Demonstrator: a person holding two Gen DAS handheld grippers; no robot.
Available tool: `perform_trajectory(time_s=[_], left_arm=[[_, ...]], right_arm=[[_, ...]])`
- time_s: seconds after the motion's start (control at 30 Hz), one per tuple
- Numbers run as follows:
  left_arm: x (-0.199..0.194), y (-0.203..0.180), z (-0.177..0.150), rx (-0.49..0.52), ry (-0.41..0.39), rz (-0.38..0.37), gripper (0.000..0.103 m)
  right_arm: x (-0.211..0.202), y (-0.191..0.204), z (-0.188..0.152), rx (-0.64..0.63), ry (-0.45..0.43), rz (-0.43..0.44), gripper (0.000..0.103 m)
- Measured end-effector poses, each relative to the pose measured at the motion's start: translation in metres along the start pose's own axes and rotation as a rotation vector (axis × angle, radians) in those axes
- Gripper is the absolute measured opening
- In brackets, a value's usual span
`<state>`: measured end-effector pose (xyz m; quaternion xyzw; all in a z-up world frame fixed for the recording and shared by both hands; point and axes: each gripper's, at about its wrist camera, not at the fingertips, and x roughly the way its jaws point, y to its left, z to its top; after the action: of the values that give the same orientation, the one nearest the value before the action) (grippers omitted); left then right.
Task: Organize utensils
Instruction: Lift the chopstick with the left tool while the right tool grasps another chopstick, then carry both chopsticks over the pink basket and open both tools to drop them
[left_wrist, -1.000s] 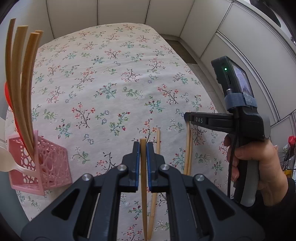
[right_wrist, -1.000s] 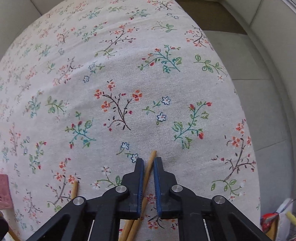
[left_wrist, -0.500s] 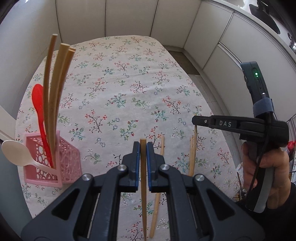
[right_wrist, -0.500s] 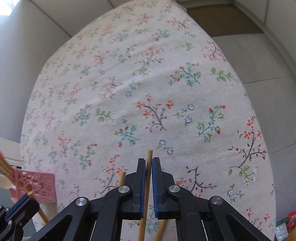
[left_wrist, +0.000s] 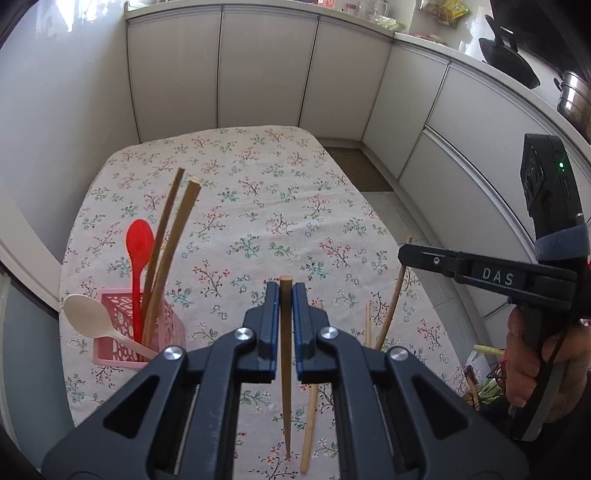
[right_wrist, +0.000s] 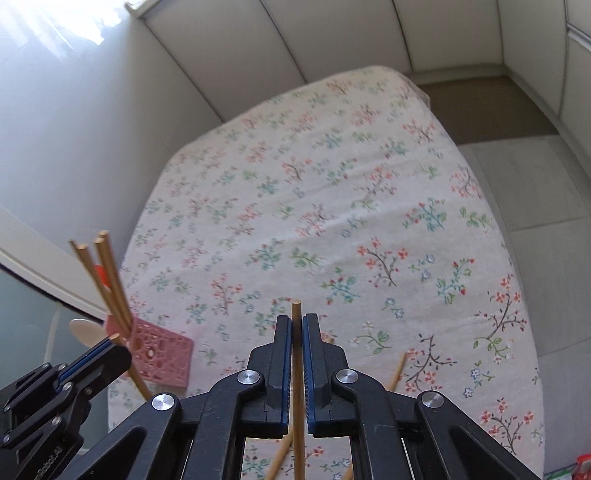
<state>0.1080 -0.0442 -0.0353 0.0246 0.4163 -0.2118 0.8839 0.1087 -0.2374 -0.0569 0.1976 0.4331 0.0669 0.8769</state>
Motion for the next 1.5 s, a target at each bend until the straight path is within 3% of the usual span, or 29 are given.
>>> perform_trajectory(time_s=[0.37, 0.77, 1.03, 1.2, 1.5], left_arm=[[-0.048, 0.006, 0.01, 0.005, -0.168, 0.023, 0.008], [-0.125, 0.031, 0.022, -0.025, -0.387, 0.034, 0.008], [-0.151, 0.052, 0.023, -0.057, -0.493, 0.119, 0.008], [-0.152, 0.064, 0.022, -0.067, -0.484, 0.163, 0.008], [-0.129, 0.071, 0.023, -0.076, -0.38, 0.215, 0.008]], right_arm=[[-0.041, 0.036, -0.002, -0.118, -0.117, 0.017, 0.005], [-0.088, 0.071, 0.009, -0.161, -0.258, 0.118, 0.005], [-0.096, 0.091, 0.014, -0.171, -0.29, 0.176, 0.005], [-0.096, 0.102, 0.018, -0.169, -0.304, 0.204, 0.005], [-0.086, 0.114, 0.023, -0.158, -0.309, 0.238, 0.005]])
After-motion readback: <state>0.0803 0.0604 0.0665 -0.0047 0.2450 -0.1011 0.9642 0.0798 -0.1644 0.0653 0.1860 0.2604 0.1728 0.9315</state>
